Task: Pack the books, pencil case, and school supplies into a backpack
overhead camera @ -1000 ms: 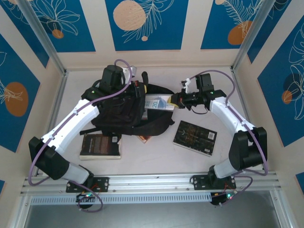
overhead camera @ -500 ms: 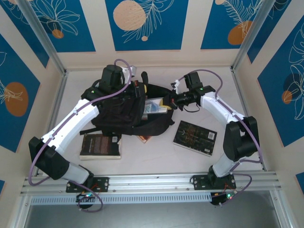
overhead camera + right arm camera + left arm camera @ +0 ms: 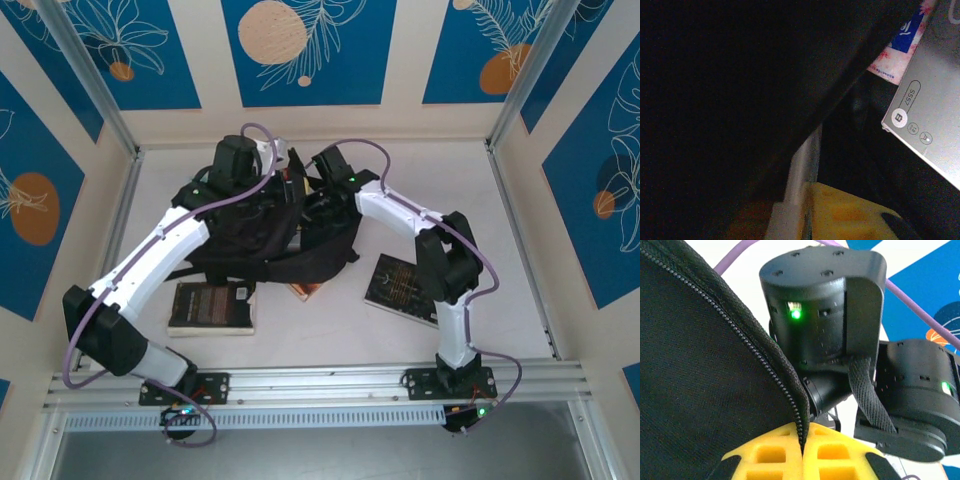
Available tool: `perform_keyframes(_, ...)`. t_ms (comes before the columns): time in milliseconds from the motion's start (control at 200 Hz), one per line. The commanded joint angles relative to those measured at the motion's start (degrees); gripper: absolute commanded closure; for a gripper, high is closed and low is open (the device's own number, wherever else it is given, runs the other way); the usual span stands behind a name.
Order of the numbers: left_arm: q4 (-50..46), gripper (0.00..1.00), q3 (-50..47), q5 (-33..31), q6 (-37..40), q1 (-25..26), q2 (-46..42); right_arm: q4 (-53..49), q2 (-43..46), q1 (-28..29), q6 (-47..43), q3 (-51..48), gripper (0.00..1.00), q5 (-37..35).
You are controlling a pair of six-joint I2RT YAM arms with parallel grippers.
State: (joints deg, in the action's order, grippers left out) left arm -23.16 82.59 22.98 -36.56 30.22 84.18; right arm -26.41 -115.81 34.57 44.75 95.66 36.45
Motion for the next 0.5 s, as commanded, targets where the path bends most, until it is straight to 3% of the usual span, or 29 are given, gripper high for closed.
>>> perform_keyframes(0,4.56,1.0,0.32,3.94,-0.87,-0.7,0.1,1.57,-1.22,0.88,3.38,-1.62,0.74,-0.29)
perform_keyframes(120,5.31,1.0,0.06,4.84,-1.57,-0.8,0.59,17.21,-0.73,0.56,13.9,-9.33,0.61,1.41)
perform_keyframes(250,5.59,1.0,0.1,5.27,-1.51,-0.88,0.68,46.42,-1.85,1.49,31.98,-17.17,0.5,3.5)
perform_keyframes(495,6.81,1.0,0.41,7.42,-1.68,-0.05,0.68,61.42,-4.94,1.76,38.69,-11.9,0.46,1.84)
